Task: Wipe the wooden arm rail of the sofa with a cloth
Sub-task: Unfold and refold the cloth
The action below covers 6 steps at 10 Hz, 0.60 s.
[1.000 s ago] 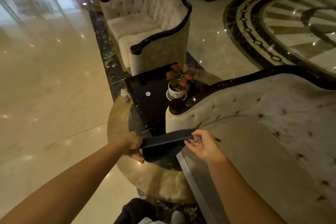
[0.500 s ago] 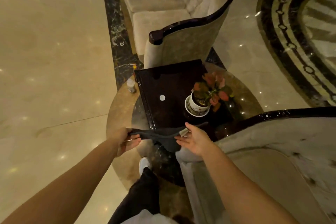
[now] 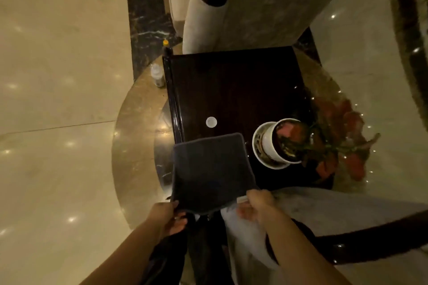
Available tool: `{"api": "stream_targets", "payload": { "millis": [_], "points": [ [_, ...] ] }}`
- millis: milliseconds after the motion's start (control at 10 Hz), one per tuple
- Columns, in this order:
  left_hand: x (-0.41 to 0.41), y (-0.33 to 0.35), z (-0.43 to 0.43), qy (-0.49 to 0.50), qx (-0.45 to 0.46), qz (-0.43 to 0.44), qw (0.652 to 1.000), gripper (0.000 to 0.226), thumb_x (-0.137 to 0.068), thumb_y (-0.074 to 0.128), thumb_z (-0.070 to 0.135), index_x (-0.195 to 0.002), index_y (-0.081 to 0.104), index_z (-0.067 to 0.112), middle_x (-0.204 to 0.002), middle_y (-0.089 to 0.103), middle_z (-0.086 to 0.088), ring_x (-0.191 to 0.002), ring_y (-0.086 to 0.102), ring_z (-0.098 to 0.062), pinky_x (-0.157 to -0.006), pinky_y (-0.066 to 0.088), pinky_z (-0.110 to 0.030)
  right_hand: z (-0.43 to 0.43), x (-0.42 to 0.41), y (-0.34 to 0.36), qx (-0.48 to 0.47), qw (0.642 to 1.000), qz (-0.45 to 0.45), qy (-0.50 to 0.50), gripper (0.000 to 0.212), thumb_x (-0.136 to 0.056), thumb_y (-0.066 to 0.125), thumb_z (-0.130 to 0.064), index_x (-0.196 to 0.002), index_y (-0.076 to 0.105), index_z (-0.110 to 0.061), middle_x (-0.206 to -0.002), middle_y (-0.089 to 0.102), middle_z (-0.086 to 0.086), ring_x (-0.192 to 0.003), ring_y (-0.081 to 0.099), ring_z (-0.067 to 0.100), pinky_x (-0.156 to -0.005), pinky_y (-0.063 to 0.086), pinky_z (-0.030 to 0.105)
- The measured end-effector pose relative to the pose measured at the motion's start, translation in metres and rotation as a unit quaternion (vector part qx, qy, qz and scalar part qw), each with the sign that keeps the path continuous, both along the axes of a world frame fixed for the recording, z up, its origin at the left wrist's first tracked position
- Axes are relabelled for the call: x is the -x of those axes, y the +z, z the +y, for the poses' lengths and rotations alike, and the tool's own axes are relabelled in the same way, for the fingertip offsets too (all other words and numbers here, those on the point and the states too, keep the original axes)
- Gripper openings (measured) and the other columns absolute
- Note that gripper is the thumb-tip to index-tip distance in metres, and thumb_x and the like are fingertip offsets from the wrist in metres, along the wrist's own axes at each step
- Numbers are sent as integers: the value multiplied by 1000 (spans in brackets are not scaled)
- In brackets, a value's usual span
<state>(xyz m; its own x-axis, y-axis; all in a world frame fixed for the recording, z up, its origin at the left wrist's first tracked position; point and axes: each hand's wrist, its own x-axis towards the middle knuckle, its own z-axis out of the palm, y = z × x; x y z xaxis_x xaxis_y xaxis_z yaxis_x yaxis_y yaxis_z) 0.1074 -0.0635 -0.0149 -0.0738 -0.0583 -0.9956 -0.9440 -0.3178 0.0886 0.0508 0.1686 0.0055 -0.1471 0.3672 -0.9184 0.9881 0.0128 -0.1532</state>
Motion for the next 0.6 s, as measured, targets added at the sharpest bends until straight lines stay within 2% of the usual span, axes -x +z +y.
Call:
{"api": "stream_targets", "payload": {
  "millis": [100,200,300,400,500,600],
  "points": [
    [4,-46,12,11,-3,-48,999,19,-97,47,20,-84,55,10,-76,60,-14,-63,57,-29,-61,47,-35,5,22,-42,-2,998,-44,48,24,-98,44,-9,-110,55,8,-105,68,32,-89,69,46,-77,60,57],
    [11,-64,12,35,7,-76,996,23,-96,46,22,-79,56,10,-66,60,-10,-62,57,-27,-63,47,-33,8,36,-52,17,998,-59,29,20,-101,41,-11,-110,51,4,-95,68,27,-71,66,37,-49,60,43],
    [37,-73,4,71,3,-47,996,24,-92,48,22,-72,58,11,-47,60,-3,-61,59,-24,-59,48,-31,13,63,-55,46,996,-44,56,34,-103,40,-19,-108,62,6,-85,67,19,-71,65,33,-57,55,40],
    [70,-77,-6,119,0,9,993,20,-89,49,25,-76,58,14,-51,61,1,-59,60,-19,-59,48,-31,7,97,-61,52,995,4,83,31,-103,41,-26,-113,61,-5,-96,70,13,-74,68,27,-62,56,38],
    [91,-85,-14,180,-11,74,981,21,-93,46,31,-93,60,16,-83,65,-1,-72,61,-19,-62,49,-30,-4,115,-75,18,983,95,156,24,-101,45,-33,-102,62,-16,-102,71,7,-79,68,23,-72,54,37],
    [85,-99,-12,240,-4,110,965,23,-94,46,33,-108,57,19,-106,65,-7,-87,67,-25,-72,53,-35,3,103,-91,-40,941,157,296,21,-99,49,-27,-105,66,-17,-114,69,9,-100,63,28,-86,50,39]
  ]
}}
